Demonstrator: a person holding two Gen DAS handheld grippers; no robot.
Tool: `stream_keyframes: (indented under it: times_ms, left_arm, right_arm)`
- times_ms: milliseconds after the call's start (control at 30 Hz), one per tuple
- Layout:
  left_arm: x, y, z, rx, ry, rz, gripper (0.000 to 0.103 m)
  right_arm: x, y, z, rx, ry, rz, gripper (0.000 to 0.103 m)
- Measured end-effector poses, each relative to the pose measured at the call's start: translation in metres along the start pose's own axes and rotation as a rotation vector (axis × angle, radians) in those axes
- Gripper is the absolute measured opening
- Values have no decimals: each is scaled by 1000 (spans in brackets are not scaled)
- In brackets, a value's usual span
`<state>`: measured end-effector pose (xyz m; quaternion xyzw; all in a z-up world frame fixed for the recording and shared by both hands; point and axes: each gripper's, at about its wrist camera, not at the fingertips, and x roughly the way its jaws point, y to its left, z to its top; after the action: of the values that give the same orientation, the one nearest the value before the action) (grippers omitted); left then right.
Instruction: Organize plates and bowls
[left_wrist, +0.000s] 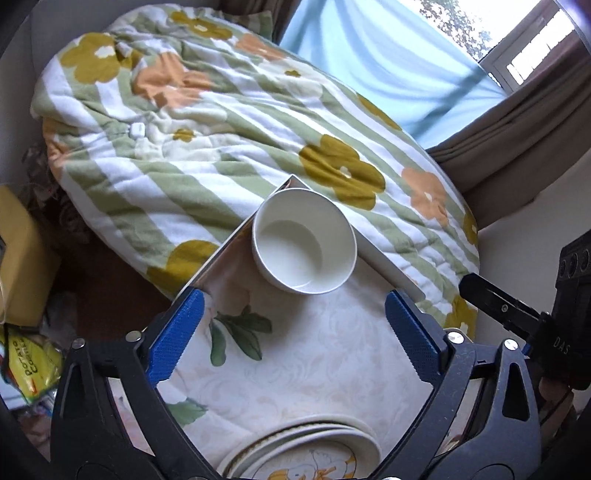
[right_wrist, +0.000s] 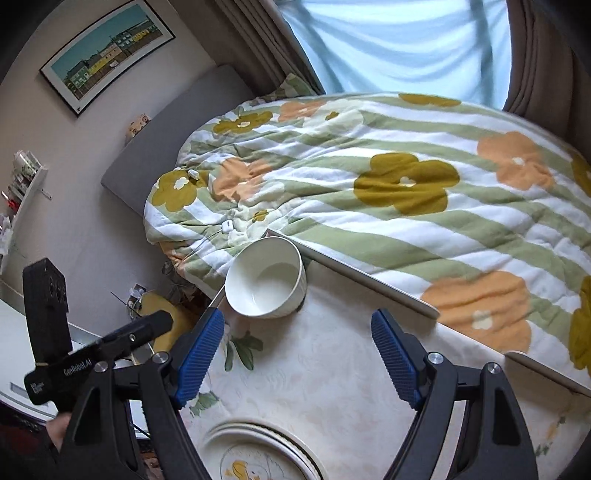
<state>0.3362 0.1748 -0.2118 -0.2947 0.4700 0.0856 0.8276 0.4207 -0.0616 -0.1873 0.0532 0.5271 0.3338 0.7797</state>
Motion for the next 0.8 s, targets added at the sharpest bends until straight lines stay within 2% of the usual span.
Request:
stream_keyframes:
  times_ms: [67,100,133,167,233,267,333,433,567,800]
  left_arm:
    - [26,4,4,-13,35,-6,72]
    - [41,9,7,-22,54,-12,66]
    - [53,12,10,-29,69,-19,56]
    - [64,16,13,-36,81,-25,51]
    - [82,20,18,-35,92,-28,48]
    - [88,21,19,-29,96,-26,40]
    - [96,24,22,-20,104,-20,34]
    - [101,29,25,-12,103,-15,27]
    - [104,32,27,9,106,2,19]
    - [102,25,26,74,101,34,19]
  right_arm:
    - [34,-2,9,9,35,4,77]
    - [48,-3,12,11,55,4,70]
    - [62,-4,13,14,75,8,64]
    - [77,-4,14,16,96,13,57]
    - [100,-4,15,18,120,-1,52]
    - [110,-6,15,24,129,-1,46]
    - [123,-9,15,40,145,7,35]
    - [132,-11,16,43,151,0,31]
    - [136,-8,14,35,148,-9,16]
    - [135,-3,12,18,123,-37,16]
